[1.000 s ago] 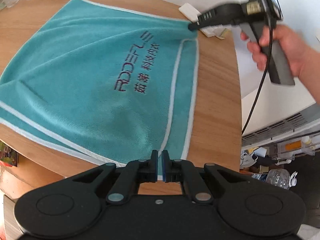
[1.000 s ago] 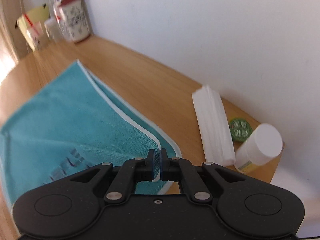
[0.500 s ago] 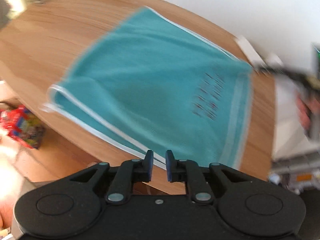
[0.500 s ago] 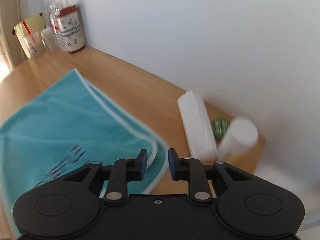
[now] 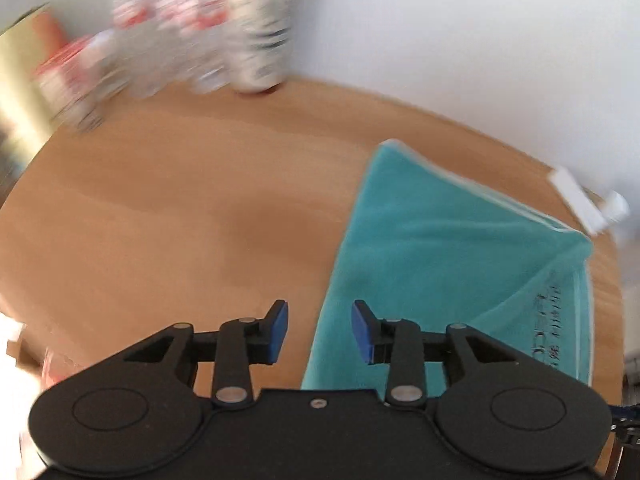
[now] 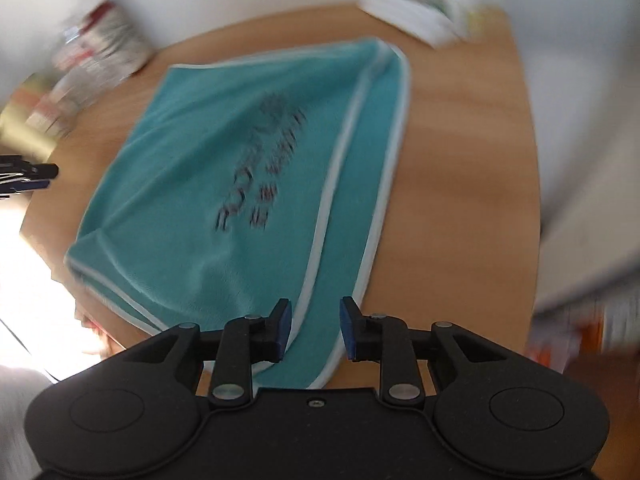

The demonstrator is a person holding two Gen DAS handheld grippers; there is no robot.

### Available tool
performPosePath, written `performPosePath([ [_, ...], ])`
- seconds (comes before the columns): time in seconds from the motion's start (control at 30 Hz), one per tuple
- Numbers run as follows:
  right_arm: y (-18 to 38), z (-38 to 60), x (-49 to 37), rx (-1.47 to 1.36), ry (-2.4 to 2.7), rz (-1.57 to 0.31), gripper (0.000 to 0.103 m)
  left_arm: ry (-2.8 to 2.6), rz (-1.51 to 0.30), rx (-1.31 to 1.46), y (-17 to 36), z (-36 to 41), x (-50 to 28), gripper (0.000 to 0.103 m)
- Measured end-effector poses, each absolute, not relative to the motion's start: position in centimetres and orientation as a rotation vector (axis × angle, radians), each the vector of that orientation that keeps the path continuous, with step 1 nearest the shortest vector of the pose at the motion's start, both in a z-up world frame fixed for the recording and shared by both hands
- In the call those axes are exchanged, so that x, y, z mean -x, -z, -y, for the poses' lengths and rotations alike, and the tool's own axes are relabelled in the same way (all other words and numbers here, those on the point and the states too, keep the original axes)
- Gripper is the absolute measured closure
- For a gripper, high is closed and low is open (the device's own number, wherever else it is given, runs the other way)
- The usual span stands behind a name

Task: Fold towel
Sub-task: 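Open both grippers and lift them off the folded towel, then grasp the folded towel's edge with the left gripper while the right gripper grasps a corner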

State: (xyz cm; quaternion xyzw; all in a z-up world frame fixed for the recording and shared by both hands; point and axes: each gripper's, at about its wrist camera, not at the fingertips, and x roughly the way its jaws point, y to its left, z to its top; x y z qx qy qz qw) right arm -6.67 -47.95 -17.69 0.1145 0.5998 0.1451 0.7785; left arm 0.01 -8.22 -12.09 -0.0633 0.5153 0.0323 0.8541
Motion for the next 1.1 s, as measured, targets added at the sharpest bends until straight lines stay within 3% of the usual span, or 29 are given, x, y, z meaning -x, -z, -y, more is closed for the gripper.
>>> performPosePath([
  [0.2, 17.1, 44.6, 11.3, -0.386, -0.063, -1.251, 0.057, 0.262, -1.06, -0.082, 11.6, 10.3, -6.5, 0.06],
  [0.27, 16.7, 42.7, 12.3, -0.366, 0.014, -1.215, 0.056, 0.377, -0.992, -0.211, 10.8, 13.2, -8.3, 0.056],
  [0.33, 16.7, 41.4, 12.9, -0.324, 0.062, -1.183, 0.055, 0.46, -0.953, -0.269, 10.6, 15.9, -9.7, 0.045],
  [0.6, 17.9, 42.8, 13.0, -0.346, 0.24, -1.079, 0.055, 0.766, -0.858, -0.483, 13.2, 29.1, -13.7, 0.043],
  [0.7, 19.1, 43.4, 12.9, -0.412, 0.253, -1.103, 0.062, 0.844, -0.86, -0.571, 15.3, 32.5, -14.5, 0.043],
  [0.97, 19.5, 41.9, 12.3, -0.427, 0.324, -1.078, 0.062, 0.962, -0.933, -0.666, 20.2, 36.5, -15.8, 0.043],
  [1.07, 19.6, 40.5, 12.4, -0.355, 0.355, -1.084, 0.077, 0.949, -0.917, -0.722, 21.3, 37.1, -15.8, 0.044],
  [1.1, 19.6, 40.1, 12.3, -0.332, 0.359, -1.085, 0.086, 0.947, -0.917, -0.727, 21.5, 37.1, -15.8, 0.053],
])
